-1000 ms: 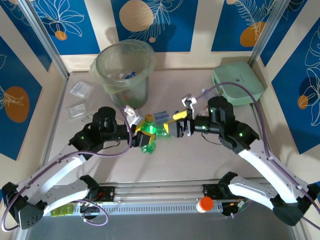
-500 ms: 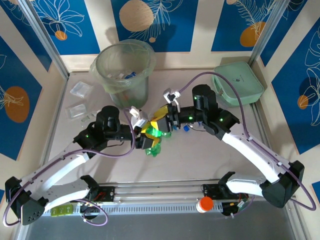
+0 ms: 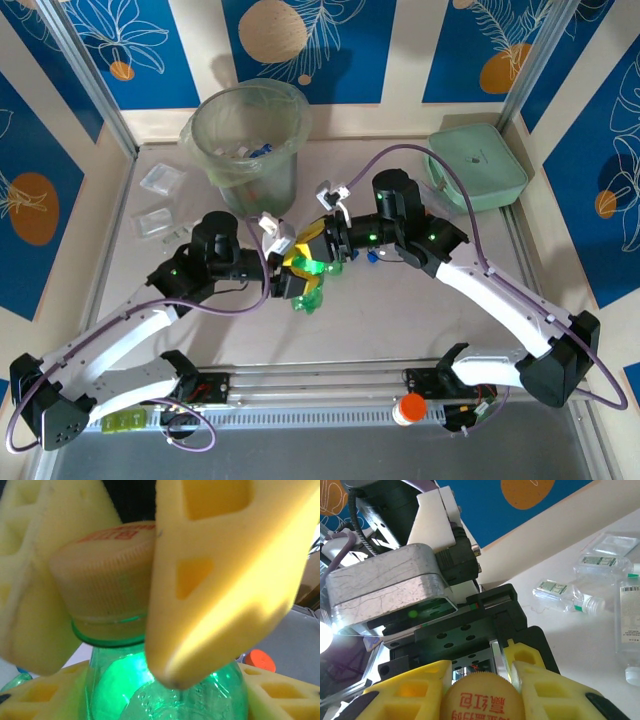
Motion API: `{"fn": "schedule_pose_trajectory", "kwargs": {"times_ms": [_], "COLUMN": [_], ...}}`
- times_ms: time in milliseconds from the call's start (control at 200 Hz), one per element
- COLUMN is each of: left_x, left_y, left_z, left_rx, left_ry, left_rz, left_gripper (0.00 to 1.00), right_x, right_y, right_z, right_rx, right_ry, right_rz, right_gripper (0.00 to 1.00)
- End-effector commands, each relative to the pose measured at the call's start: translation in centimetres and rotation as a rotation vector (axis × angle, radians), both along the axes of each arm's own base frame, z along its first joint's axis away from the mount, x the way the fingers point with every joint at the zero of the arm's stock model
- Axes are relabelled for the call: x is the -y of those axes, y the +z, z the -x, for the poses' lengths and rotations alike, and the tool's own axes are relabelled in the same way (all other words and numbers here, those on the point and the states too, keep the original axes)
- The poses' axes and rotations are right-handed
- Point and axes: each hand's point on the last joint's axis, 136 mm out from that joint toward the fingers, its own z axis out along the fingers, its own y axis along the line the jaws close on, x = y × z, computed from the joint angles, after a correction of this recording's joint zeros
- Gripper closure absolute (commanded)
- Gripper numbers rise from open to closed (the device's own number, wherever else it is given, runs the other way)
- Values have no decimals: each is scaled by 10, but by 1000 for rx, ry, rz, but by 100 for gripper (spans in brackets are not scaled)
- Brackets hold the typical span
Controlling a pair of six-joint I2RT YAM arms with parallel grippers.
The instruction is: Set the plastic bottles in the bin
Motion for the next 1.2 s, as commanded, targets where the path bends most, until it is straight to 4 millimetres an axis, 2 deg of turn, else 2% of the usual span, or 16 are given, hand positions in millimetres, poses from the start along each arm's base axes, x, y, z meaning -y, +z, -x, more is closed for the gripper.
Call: {"fn": "schedule_pose_trajectory", "kwargs": {"times_ms": [0,100,190,355,545,655,730,850,955,1065,1195], "left_x": [-12,-34,-61,-120,-180,-205,-211,-206,-203,-203,-206], "left_y": [25,43,66,100,111,112,114,115,112,110,109], "left_z": [-20,-36,-45,-60,-67,-71,-71,-72,-75,-77,-79], "left_rx": [58,104,172,247,254,280,293,300,298,305,321], "left_ry": [170,343,503,820,1116,1246,1278,1258,1254,1261,1287], "left_rz": [27,52,121,199,192,165,153,146,136,129,118], "left_gripper": [26,16,9,9,13,13,13,12,12,11,10], "right_x": [6,10,17,28,33,29,26,20,8,-1,-7], "right_y": [26,37,48,70,96,100,101,96,82,74,59], "right_z": [3,-15,-46,-110,-194,-244,-276,-323,-357,-379,-393], "right_rx": [38,47,40,-18,-133,-192,-216,-254,-265,-207,-204], "right_ry": [-14,-91,-210,-375,-542,-612,-651,-686,-696,-724,-718], "right_rz": [-59,-78,-98,-147,-222,-256,-275,-291,-270,-246,-266], "right_gripper": [100,100,100,100,100,100,100,100,100,100,100]}}
